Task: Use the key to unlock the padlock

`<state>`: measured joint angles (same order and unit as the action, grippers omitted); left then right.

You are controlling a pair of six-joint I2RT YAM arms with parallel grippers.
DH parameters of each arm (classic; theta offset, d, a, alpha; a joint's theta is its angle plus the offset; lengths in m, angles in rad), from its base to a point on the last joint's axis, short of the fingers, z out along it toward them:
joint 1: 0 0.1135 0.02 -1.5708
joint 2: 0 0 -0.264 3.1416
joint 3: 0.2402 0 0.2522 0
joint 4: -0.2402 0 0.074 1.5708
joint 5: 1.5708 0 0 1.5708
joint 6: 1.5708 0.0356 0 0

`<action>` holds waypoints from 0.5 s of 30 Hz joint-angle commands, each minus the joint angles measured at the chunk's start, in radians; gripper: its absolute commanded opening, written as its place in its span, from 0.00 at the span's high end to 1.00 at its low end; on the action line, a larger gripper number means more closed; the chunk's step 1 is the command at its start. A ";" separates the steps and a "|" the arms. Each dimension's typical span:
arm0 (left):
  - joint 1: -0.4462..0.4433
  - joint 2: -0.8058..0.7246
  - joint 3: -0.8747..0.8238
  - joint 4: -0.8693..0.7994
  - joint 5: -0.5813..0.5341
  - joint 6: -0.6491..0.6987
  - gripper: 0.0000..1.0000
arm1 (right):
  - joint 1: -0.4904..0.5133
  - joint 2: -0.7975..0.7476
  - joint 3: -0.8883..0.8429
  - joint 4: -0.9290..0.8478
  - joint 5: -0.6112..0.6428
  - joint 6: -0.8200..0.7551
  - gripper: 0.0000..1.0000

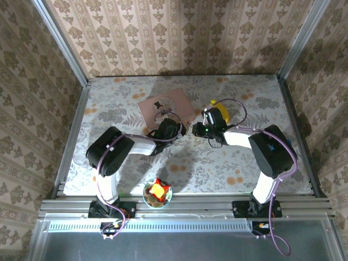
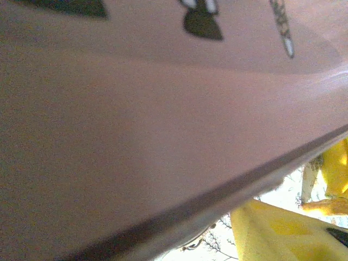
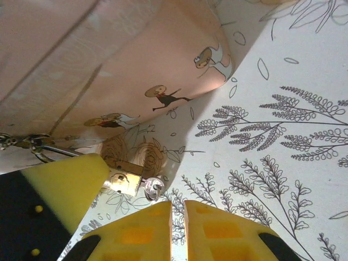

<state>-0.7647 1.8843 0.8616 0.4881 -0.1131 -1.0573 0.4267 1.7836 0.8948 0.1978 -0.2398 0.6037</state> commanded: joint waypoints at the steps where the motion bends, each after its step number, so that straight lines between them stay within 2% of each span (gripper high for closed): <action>1: -0.007 0.040 0.012 0.000 -0.026 0.029 0.48 | -0.005 0.030 0.036 -0.002 -0.025 0.010 0.85; 5: -0.024 0.053 0.043 -0.054 -0.062 0.058 0.47 | -0.005 0.030 0.029 0.010 -0.029 0.018 0.84; 10: -0.035 0.065 0.103 -0.198 -0.105 0.052 0.46 | -0.005 0.012 0.011 0.021 -0.027 0.021 0.84; 13: -0.036 0.061 0.130 -0.306 -0.131 0.027 0.53 | -0.005 0.008 0.001 0.029 -0.029 0.024 0.85; 15: -0.037 0.054 0.136 -0.343 -0.138 0.016 0.63 | -0.005 0.008 -0.002 0.032 -0.032 0.024 0.84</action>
<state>-0.7979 1.9202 0.9787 0.2871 -0.2111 -1.0264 0.4252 1.8069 0.9039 0.2115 -0.2493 0.6102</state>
